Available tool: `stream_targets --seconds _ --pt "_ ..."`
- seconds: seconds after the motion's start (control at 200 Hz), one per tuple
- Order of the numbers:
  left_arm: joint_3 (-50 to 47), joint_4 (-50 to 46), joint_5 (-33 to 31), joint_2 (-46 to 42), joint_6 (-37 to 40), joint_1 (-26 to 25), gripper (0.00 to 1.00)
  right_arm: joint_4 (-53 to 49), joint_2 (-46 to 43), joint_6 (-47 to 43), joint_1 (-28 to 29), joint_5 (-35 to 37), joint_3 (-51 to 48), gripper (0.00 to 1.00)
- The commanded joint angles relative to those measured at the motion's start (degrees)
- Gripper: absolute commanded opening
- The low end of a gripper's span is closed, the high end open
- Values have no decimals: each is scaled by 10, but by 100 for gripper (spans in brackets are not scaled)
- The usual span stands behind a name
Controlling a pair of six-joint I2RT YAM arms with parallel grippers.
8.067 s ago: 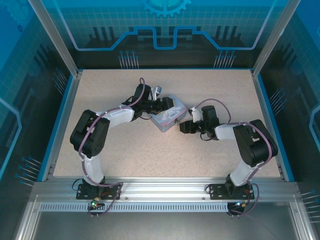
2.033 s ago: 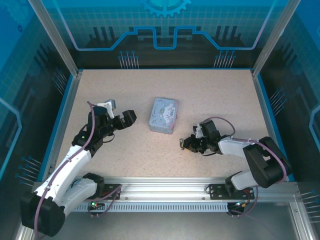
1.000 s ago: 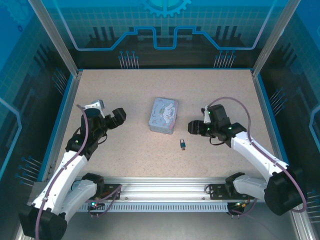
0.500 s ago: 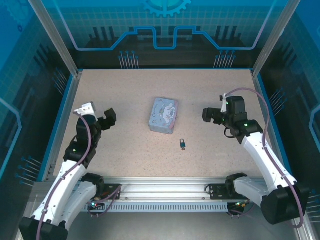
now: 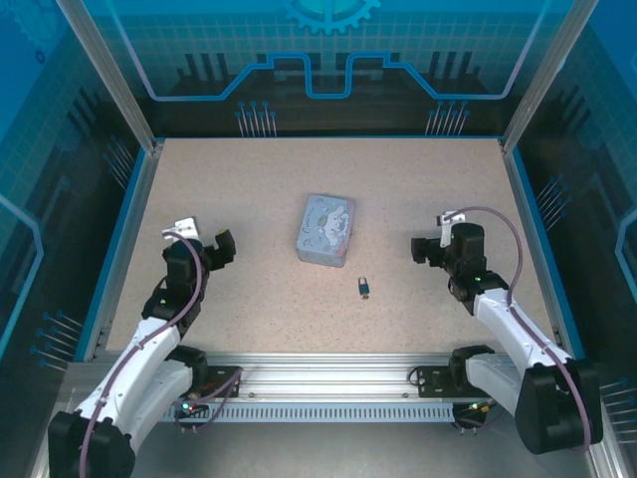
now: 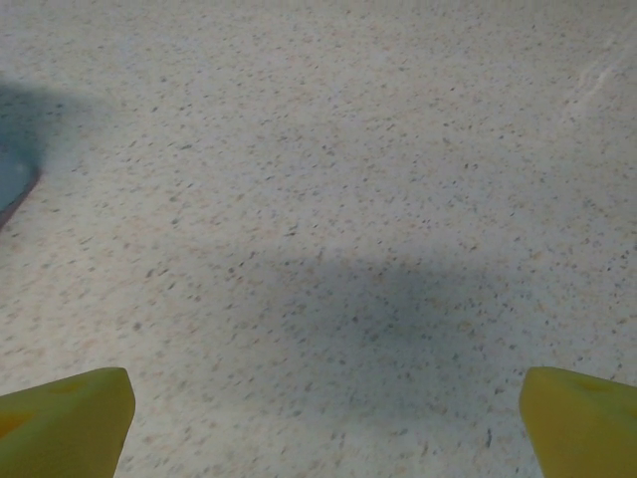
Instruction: Unlock the padlock with the key
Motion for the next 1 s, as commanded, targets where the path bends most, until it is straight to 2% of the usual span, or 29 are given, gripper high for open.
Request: stream_targets --seconds 0.0,0.215,0.36,0.515,0.575,0.63,0.68,0.87,0.996 --pt "-12 43 -20 13 14 5 99 180 27 -24 -20 -2 -42 100" --pt "-20 71 -12 40 25 5 99 367 104 -40 -42 -45 -97 100" --pt "-22 92 -8 68 35 6 99 429 157 -48 -45 -104 -89 100" --pt "-30 124 -12 96 53 6 99 585 278 -59 -38 -124 -108 100" --pt "-32 133 -11 108 60 7 99 511 261 -64 -36 -127 -84 100" --pt "-36 145 -12 121 66 7 99 485 277 -59 -36 -114 -60 100" --pt "-41 161 -17 136 75 8 99 401 283 -44 -37 -88 -12 100" --pt "-44 268 -9 235 113 10 99 412 283 -46 -33 -75 -16 100" --pt "-30 359 49 301 166 10 99 412 283 -47 -32 -74 -16 100"
